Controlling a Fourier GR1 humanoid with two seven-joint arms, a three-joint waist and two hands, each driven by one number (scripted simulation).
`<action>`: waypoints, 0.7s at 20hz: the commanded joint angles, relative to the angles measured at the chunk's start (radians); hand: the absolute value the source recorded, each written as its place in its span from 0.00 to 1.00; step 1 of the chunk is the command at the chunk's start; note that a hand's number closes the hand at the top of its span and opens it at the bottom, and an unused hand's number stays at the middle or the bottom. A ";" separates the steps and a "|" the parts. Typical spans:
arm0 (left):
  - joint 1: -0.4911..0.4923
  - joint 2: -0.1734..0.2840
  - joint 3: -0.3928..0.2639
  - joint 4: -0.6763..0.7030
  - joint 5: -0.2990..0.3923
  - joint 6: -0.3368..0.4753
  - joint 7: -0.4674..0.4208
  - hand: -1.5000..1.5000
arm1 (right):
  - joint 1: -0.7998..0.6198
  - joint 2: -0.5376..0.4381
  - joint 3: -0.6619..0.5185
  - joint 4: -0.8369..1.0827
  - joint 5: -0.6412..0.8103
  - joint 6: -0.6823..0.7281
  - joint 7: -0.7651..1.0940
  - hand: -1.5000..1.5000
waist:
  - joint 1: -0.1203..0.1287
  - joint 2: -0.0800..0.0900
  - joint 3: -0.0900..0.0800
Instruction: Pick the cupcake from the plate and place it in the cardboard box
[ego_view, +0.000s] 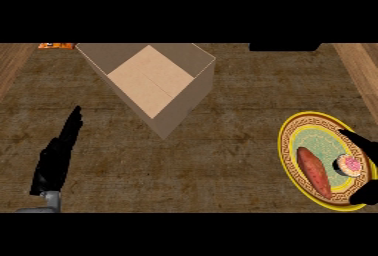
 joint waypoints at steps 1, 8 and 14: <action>-0.022 -0.049 -0.020 0.087 -0.061 0.028 -0.046 0.50 | -0.009 0.054 0.017 -0.045 0.045 0.029 0.053 0.00 | -0.003 0.000 0.000; 0.011 -0.021 0.038 0.022 -0.038 -0.045 -0.043 0.50 | 0.005 0.075 -0.037 0.080 0.099 0.022 -0.080 1.00 | 0.000 0.000 0.000; 0.042 -0.028 0.044 -0.040 -0.025 -0.051 -0.012 0.50 | 0.016 0.068 -0.042 0.050 0.215 -0.189 -0.108 1.00 | 0.001 -0.002 0.001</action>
